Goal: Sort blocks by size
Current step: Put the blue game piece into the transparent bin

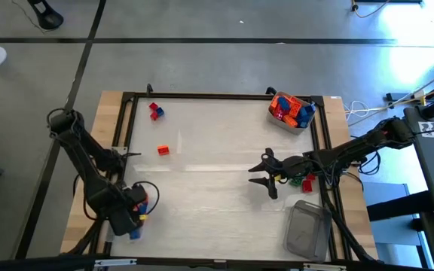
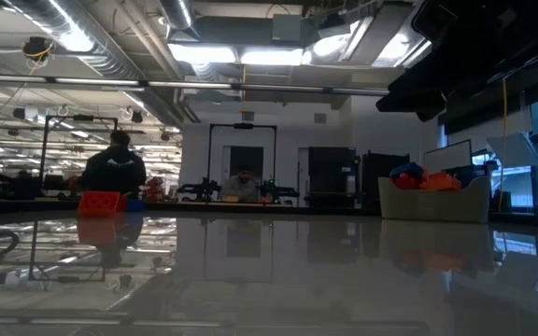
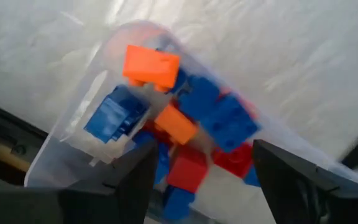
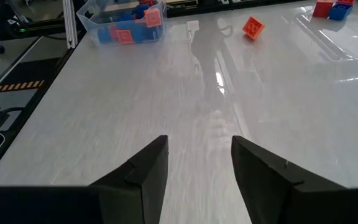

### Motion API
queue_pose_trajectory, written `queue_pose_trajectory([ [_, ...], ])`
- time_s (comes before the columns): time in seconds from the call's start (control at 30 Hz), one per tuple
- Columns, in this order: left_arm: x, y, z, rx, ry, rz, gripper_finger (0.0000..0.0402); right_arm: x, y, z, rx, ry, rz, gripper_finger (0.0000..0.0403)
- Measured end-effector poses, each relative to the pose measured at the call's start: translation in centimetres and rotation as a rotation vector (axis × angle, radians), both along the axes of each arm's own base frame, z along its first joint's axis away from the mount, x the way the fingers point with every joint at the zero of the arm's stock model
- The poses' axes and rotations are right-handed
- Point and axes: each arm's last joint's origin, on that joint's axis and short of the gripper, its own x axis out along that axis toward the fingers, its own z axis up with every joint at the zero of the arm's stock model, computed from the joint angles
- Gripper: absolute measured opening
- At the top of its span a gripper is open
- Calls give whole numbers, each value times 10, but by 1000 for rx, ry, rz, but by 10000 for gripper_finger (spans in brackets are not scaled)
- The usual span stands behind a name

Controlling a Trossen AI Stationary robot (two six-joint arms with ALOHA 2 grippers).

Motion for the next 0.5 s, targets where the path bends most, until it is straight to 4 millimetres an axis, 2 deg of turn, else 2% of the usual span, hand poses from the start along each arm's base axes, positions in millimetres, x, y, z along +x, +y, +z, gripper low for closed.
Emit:
queue_pose_trajectory([
  [0.1, 1, 5, 16, -40, -68, 8, 250, 0, 0, 0, 0, 0, 0, 176],
  [0.27, 7, 19, 46, -7, -305, 16, 251, 0, 0, 0, 0, 1, 0, 176],
  [0.4, 17, 38, 57, 96, -443, 49, 251, 0, 0, 0, 0, 2, 0, 176],
  [0.5, 30, 56, 60, 172, -466, 78, 251, 0, 0, 0, 0, 2, 0, 176],
])
